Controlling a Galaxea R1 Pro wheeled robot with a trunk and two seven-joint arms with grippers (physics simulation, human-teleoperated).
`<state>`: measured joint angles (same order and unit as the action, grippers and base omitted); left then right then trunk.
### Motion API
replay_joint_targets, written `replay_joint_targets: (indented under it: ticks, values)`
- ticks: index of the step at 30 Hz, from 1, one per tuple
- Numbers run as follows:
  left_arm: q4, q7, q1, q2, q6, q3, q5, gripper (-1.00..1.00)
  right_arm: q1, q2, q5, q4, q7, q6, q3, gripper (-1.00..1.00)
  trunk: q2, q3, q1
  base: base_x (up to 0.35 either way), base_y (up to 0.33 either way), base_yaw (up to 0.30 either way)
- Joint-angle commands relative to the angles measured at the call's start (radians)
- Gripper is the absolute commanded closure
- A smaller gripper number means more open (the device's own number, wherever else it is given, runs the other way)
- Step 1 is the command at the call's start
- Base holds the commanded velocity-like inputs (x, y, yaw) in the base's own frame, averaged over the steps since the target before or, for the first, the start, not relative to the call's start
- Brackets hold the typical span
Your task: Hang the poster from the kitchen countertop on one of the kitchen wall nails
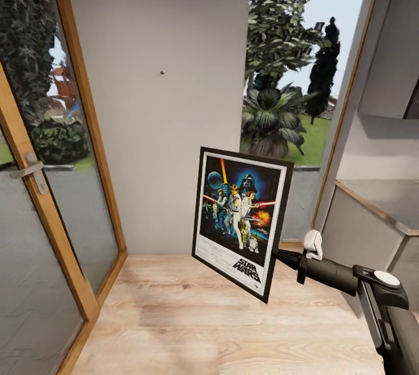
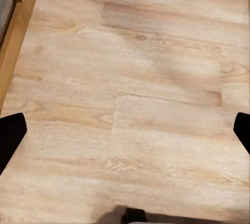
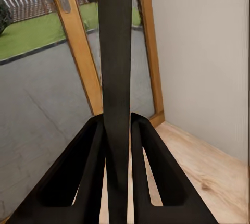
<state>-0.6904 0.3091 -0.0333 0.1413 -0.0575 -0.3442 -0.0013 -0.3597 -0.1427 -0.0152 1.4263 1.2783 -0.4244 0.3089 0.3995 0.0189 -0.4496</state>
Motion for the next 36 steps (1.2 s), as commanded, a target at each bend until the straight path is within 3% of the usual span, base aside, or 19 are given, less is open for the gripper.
replay_joint_targets:
  ticks: [1,14,36]
  values:
    - [0.0,0.005,0.0,0.0,-0.002,-0.002,0.0,-1.0,-0.001,0.0,0.0,0.0,0.007,-0.013,0.001,1.0,0.001,0.001,0.0,0.0,0.33,-0.294]
    - [0.0,0.005,0.0,0.0,-0.004,-0.002,-0.001,-1.0,-0.001,0.0,0.0,0.0,0.007,-0.013,0.001,1.0,0.001,0.003,0.0,0.016,0.076,-0.08]
    - [-0.001,0.005,0.0,0.0,-0.005,-0.003,0.0,-1.0,-0.001,0.0,0.0,0.0,0.008,-0.012,0.001,1.0,0.001,0.003,0.0,0.214,0.154,0.0]
